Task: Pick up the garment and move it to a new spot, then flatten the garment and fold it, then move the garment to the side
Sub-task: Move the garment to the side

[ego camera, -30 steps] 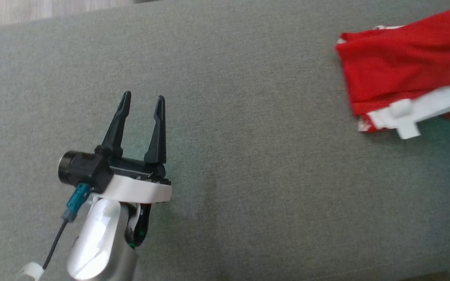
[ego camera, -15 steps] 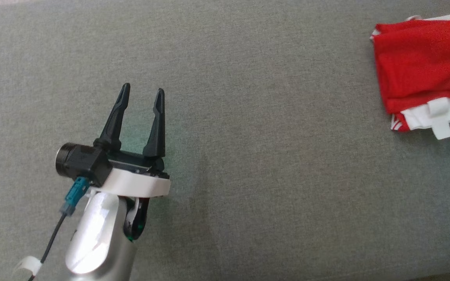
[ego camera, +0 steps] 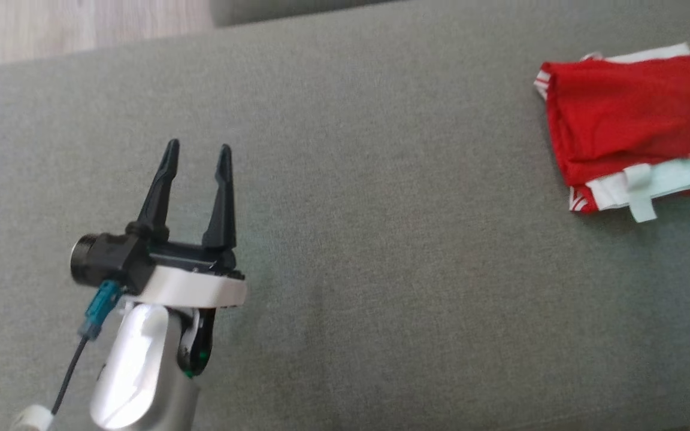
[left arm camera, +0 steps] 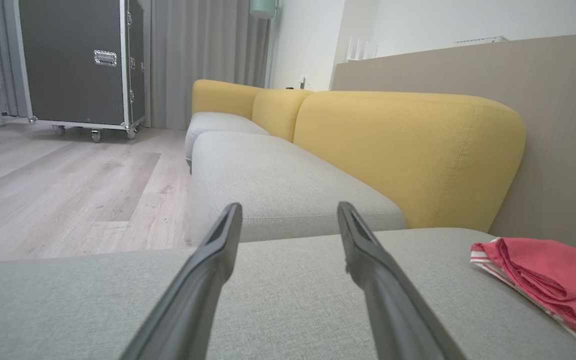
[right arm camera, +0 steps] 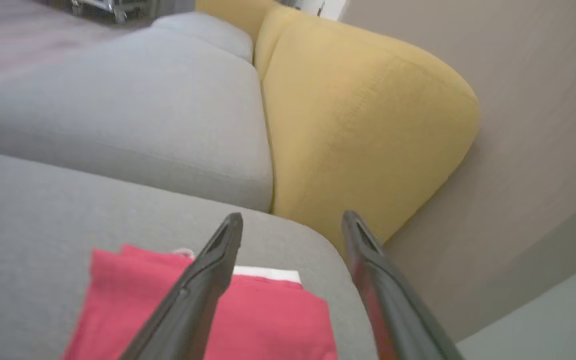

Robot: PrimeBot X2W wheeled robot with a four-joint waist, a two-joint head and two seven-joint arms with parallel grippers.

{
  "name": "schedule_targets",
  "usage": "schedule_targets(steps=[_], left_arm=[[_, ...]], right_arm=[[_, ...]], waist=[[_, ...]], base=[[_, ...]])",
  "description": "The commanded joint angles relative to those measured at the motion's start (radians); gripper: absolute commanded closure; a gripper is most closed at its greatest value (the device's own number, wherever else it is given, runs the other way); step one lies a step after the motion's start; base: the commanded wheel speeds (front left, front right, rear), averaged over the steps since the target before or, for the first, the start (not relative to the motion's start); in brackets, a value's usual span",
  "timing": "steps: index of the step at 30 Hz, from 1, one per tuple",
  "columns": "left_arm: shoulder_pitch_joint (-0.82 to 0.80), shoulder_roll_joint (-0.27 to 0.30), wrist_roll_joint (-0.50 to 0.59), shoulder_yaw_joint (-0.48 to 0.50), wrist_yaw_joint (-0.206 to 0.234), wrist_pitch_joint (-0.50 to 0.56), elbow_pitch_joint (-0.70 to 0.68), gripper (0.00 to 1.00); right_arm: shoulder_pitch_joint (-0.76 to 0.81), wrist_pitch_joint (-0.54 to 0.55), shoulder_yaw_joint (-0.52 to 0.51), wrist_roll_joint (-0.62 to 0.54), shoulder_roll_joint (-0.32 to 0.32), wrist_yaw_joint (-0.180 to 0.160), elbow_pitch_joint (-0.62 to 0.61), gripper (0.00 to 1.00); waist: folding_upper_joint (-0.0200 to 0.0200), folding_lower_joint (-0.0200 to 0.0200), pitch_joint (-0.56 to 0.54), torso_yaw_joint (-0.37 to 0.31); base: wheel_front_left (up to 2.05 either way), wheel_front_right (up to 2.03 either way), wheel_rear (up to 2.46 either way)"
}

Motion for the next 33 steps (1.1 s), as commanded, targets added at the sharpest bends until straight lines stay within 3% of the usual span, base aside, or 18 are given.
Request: schedule_targets(steps=[1, 9, 13, 22, 26, 33], left_arm=[[-0.003, 0.009, 0.003, 0.039, 0.005, -0.010, -0.039, 0.00], [0.069, 0.009, 0.011, 0.096, 0.016, -0.010, -0.084, 0.00], [0.114, 0.009, 0.016, 0.106, 0.014, -0.010, -0.099, 0.00], [0.209, 0.009, -0.009, 0.117, 0.011, -0.010, -0.096, 0.00], [0.244, 0.009, -0.036, 0.113, 0.007, -0.010, -0.092, 0.00], [0.272, 0.009, -0.070, 0.121, 0.009, -0.010, -0.117, 0.00]], right_arm=[[0.010, -0.014, 0.012, 0.017, 0.007, -0.001, -0.051, 0.00], [0.055, -0.083, 0.017, 0.127, 0.238, -0.001, -0.190, 0.00], [0.106, -0.129, 0.028, 0.161, 0.310, -0.001, -0.209, 0.00], [0.316, -0.253, 0.096, 0.340, 0.330, -0.001, -0.141, 0.00], [0.397, -0.270, 0.130, 0.356, 0.330, -0.001, -0.115, 0.00], [0.464, -0.272, 0.137, 0.346, 0.331, -0.001, -0.185, 0.00]], waist=[[-0.0001, 0.0001, -0.031, -0.001], [-0.0001, 0.0001, -0.117, 0.006], [-0.0001, 0.0001, -0.151, 0.017], [-0.0001, 0.0001, -0.201, 0.037], [-0.0001, 0.0001, -0.212, 0.043], [-0.0001, 0.0001, -0.221, 0.046]], base=[[0.00, 0.00, 0.00], [0.00, 0.00, 0.00], [0.00, 0.00, 0.00], [0.00, 0.00, 0.00], [0.00, 0.00, 0.00], [0.00, 0.00, 0.00]])
